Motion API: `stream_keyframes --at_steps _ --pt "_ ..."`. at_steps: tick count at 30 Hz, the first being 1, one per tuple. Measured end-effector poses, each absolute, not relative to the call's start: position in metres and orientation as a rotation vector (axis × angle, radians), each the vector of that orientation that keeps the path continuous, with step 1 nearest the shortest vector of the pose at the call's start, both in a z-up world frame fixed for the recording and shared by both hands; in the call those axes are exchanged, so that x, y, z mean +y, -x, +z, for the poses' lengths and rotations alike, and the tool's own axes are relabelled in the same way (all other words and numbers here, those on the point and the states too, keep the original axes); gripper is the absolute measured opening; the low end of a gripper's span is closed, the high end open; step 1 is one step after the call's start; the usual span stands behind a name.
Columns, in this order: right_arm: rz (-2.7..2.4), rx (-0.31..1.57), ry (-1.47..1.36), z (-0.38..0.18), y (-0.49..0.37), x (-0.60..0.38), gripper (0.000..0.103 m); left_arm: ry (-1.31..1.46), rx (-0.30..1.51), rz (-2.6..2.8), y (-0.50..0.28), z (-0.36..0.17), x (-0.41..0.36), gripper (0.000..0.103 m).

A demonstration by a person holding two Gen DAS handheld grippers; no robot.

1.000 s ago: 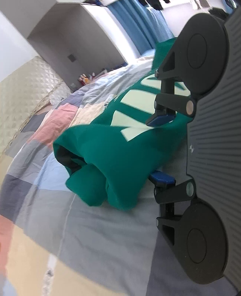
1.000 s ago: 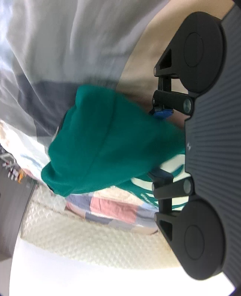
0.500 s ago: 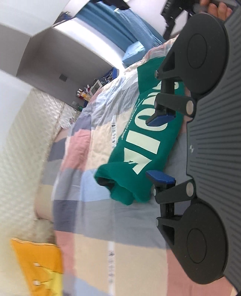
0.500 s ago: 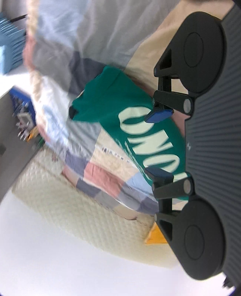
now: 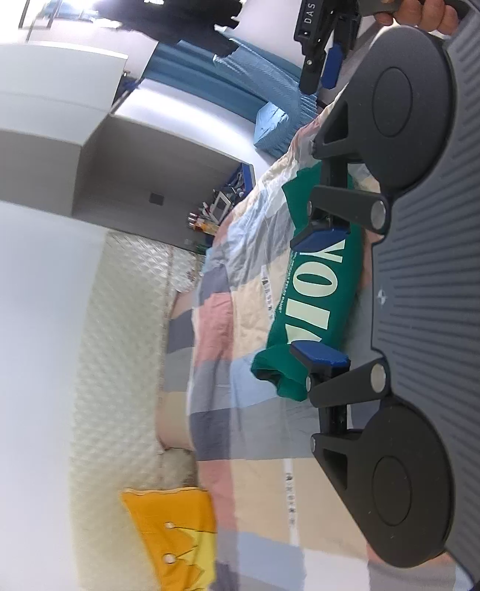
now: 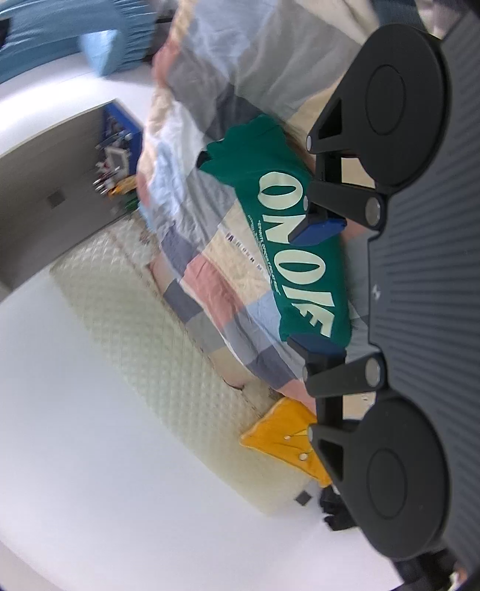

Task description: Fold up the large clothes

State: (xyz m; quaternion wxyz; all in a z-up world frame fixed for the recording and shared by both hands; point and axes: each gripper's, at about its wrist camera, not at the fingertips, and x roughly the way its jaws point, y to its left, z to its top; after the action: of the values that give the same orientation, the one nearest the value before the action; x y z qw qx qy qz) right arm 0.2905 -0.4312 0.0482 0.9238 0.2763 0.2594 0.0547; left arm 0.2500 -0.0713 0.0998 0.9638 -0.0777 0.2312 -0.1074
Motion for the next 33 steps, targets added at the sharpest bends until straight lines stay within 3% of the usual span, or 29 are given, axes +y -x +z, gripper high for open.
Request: stream_keyframes --at_steps 9,19,33 --pt "0.157 0.445 -0.4 0.06 -0.22 -0.404 0.057 0.089 0.394 -0.244 -0.17 0.107 -0.083 0.059" --pt "0.172 0.357 -0.239 0.034 -0.163 -0.381 0.057 0.034 0.355 -0.253 -0.114 0.078 -0.09 0.059" --pt "0.167 0.367 -0.202 -0.023 -0.153 -0.365 0.057 0.036 0.341 -0.255 -0.101 0.027 -0.081 0.059"
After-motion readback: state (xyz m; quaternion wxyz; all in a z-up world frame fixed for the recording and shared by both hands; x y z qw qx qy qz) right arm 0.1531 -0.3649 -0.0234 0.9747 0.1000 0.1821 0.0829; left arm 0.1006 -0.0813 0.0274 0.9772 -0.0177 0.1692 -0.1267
